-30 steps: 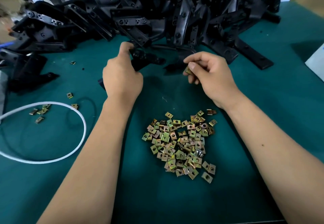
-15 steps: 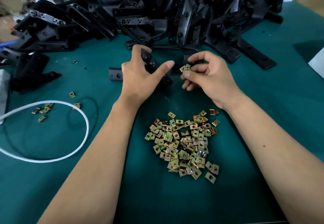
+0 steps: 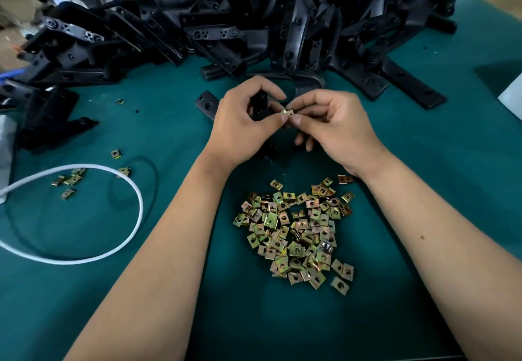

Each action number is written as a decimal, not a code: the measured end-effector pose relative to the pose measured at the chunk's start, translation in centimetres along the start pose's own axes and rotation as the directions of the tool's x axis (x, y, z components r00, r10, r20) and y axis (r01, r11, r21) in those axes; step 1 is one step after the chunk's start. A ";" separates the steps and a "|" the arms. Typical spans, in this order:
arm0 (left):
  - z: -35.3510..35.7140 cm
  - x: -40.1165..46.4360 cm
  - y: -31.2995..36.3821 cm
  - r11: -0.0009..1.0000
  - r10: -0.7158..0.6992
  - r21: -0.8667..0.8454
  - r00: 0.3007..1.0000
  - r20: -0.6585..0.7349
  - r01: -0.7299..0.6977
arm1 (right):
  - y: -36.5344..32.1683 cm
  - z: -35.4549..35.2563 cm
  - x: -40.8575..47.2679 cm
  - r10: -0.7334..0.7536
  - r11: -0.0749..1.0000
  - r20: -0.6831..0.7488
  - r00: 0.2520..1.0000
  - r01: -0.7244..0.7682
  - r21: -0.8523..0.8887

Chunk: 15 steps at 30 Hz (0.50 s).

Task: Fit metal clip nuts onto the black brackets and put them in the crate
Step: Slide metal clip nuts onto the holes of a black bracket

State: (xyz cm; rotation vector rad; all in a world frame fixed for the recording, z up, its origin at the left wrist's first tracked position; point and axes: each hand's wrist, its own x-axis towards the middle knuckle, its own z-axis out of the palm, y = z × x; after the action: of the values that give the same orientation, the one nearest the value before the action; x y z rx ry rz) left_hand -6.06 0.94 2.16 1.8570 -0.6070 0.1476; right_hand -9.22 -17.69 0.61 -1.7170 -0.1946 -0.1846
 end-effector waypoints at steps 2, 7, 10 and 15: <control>-0.1 0.1 -0.1 0.997 -0.017 -0.069 1.000 -0.003 0.017 | -0.1 0.0 0.0 -0.008 1.000 0.006 1.000 0.008 0.017; 0.1 0.2 -0.3 0.985 -0.079 -0.157 0.996 -0.038 0.073 | -0.1 -0.2 0.1 0.036 0.993 -0.065 0.997 -0.028 0.115; -0.4 0.2 -0.8 0.988 -0.076 -0.137 0.995 -0.065 0.067 | -0.1 -1.1 0.3 0.130 0.954 -0.183 0.974 -0.073 0.290; 0.5 -0.1 -1.2 0.995 -0.096 -0.013 0.986 -0.138 0.095 | 0.1 -0.9 0.3 0.117 0.969 -0.122 0.985 -0.087 0.230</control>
State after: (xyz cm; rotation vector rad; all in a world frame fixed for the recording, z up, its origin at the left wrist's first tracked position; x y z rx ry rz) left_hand -5.70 0.86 0.92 1.8482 -0.4214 0.2089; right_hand -8.94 -18.56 0.76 -1.4798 -0.0244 -0.1944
